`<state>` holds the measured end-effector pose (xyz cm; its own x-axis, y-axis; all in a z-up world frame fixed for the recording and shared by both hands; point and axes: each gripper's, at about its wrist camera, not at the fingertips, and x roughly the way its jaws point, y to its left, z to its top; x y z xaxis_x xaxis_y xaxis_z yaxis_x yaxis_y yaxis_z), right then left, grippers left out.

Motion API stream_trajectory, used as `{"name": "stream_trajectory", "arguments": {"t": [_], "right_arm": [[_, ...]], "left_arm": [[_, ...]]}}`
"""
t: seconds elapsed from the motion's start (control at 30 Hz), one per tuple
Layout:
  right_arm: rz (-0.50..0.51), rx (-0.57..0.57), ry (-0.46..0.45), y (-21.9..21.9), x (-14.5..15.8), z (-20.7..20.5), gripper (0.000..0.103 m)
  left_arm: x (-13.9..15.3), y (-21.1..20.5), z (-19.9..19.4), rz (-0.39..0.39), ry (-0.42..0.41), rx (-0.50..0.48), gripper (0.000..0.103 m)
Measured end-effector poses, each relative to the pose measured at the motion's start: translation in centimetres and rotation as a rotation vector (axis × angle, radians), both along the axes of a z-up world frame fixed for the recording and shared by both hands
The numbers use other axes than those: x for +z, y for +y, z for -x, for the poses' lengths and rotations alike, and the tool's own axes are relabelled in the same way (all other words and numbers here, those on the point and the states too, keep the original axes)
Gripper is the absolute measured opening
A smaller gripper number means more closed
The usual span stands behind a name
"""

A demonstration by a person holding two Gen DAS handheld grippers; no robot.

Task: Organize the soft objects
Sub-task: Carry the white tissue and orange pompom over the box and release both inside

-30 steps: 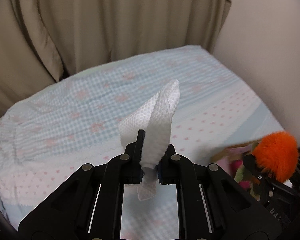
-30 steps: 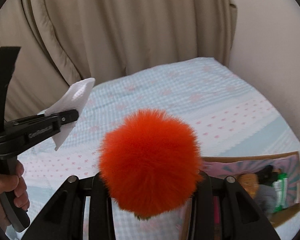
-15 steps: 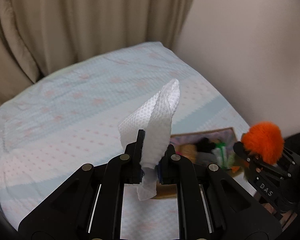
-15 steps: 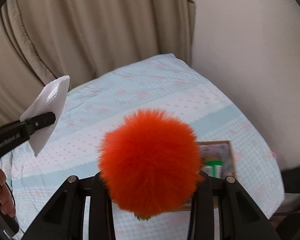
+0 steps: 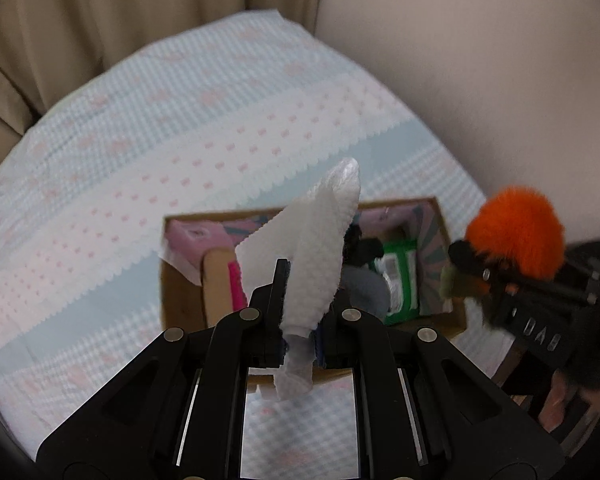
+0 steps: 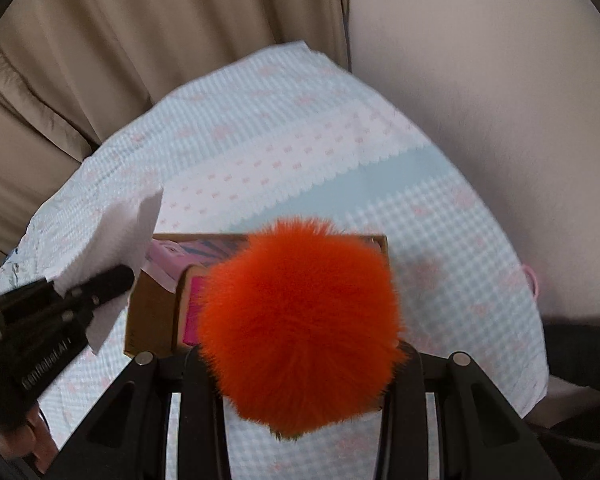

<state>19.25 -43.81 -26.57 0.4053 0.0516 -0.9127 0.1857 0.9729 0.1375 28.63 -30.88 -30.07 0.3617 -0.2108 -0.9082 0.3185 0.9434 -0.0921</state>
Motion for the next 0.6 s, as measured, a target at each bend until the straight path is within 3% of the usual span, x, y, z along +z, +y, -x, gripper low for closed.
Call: {"name": "stream_trajectory", "arguments": {"t": [0.4, 0.43, 0.47, 0.53, 0.57, 0.6], "right_arm": [[-0.095, 0.000, 0.181, -2.6, -6.2, -3.5, 0.033], [-0.101, -0.002, 0.182, -2.7, -6.4, -3.7, 0.034], [-0.114, -0.004, 0.185, -2.7, -6.6, -3.9, 0.041], [-0.144, -0.011, 0.200, -2.8, -7.1, -4.1, 0.046], [-0.147, -0.012, 0.206, -2.8, -7.3, -4.3, 0.053], [-0.149, -0.012, 0.215, -2.7, -7.6, -4.4, 0.059]], "left_arm": [[-7.1, -0.7, -0.4, -0.174, 0.131, -0.043, 0.009], [-7.2, -0.8, -0.4, -0.195, 0.134, -0.051, 0.009], [-7.3, -1.0, -0.4, -0.211, 0.132, -0.057, 0.009], [-7.4, -1.0, -0.4, -0.221, 0.134, -0.069, 0.016], [-7.3, -1.1, -0.4, -0.224, 0.141, -0.073, 0.037], [-7.3, -1.2, -0.4, -0.226, 0.146, -0.075, 0.078]]}}
